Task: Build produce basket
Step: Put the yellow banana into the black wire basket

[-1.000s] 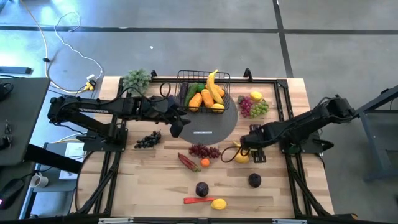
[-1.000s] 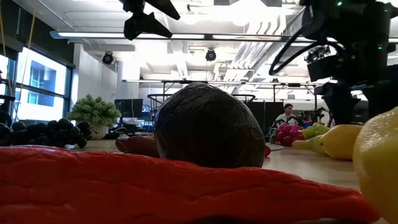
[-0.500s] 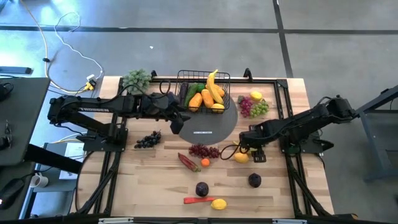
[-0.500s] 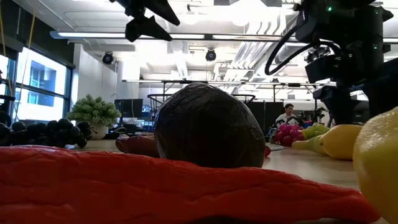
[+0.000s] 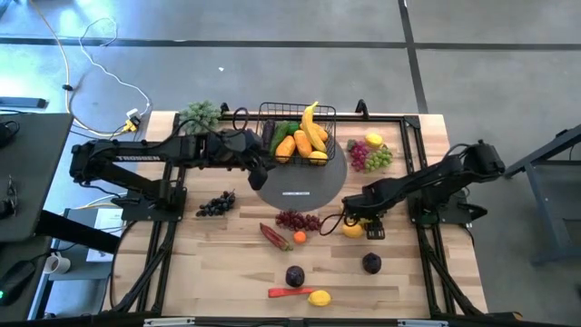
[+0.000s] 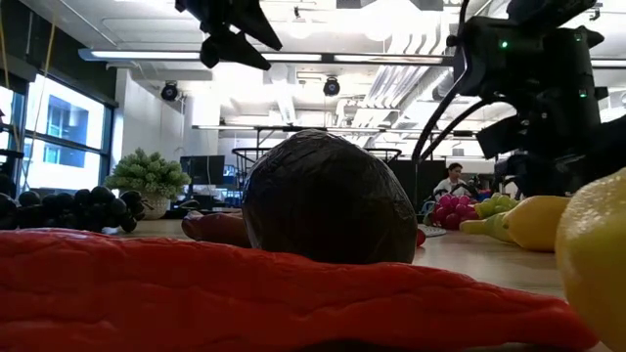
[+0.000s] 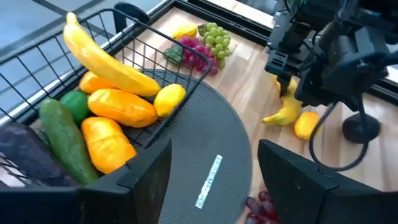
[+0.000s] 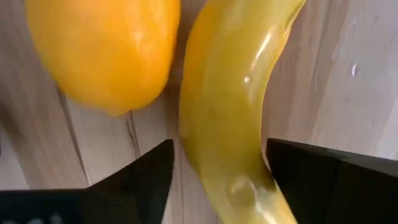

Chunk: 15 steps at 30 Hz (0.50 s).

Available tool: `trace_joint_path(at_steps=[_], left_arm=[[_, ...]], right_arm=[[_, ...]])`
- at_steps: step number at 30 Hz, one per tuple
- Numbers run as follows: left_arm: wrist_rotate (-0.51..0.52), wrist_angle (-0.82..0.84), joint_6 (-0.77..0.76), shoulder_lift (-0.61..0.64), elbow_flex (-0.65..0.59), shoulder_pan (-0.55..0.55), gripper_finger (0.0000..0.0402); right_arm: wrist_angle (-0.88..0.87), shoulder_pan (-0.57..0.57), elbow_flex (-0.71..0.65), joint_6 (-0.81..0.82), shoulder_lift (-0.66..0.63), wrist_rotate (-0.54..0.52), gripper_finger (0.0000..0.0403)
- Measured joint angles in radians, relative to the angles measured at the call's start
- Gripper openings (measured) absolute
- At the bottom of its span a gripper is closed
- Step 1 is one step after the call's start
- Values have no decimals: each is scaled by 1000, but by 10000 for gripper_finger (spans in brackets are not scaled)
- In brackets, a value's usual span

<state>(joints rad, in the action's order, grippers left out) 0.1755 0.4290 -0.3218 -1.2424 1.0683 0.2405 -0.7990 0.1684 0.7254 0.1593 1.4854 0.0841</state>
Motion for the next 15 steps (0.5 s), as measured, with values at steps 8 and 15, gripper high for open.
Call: trace_joint_path(at_steps=[8,15], left_arm=[[0,0,61,0,0,54,227],[0,-7,91,0,0,112,227]], right_arm=[[-7,0,14,128,10,3,97],[-13,-12,14,279,6,-16,96]])
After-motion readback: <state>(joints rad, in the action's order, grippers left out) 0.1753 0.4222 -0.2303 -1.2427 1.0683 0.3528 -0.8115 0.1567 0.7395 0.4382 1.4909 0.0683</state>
